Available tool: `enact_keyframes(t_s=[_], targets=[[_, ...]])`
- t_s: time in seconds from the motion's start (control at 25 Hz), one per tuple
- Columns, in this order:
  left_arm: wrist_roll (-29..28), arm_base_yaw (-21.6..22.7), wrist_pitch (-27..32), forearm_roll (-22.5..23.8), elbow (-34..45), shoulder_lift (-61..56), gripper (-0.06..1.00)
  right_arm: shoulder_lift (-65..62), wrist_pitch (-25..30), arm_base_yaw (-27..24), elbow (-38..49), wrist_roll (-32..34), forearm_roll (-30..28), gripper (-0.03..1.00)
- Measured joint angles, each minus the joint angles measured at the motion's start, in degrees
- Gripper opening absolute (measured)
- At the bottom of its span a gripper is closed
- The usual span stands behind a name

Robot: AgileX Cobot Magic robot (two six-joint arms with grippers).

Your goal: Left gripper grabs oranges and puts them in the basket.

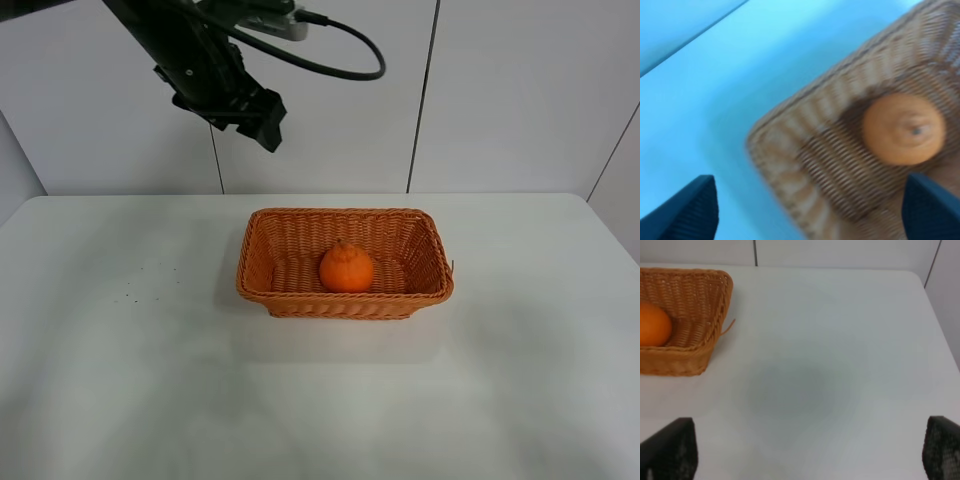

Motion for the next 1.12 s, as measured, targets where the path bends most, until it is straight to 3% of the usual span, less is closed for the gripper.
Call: enact_keyframes(t_s=[0.24, 0.48, 0.6, 0.88, 1.12], targets=[[-0.15, 9.96, 0.8, 4.41, 0.0, -1.24, 0.85, 0.0, 0.0, 0.0, 0.0, 0.0, 0.0, 0.69], [-0.15, 23.87, 0.8, 5.38, 0.0, -1.88, 0.85, 0.0, 0.0, 0.0, 0.0, 0.0, 0.0, 0.69], [-0.15, 28.58, 1.42, 5.71, 0.0, -1.88, 0.85, 0.0, 0.0, 0.0, 0.0, 0.0, 0.0, 0.69], [0.06, 29.65, 3.49, 3.03, 1.0, -3.19, 0.85, 0.0, 0.0, 0.0, 0.0, 0.0, 0.0, 0.69], [0.54, 29.65, 0.19, 2.27, 11.37, -12.41, 0.85, 0.0, 0.0, 0.0, 0.0, 0.0, 0.0, 0.69]])
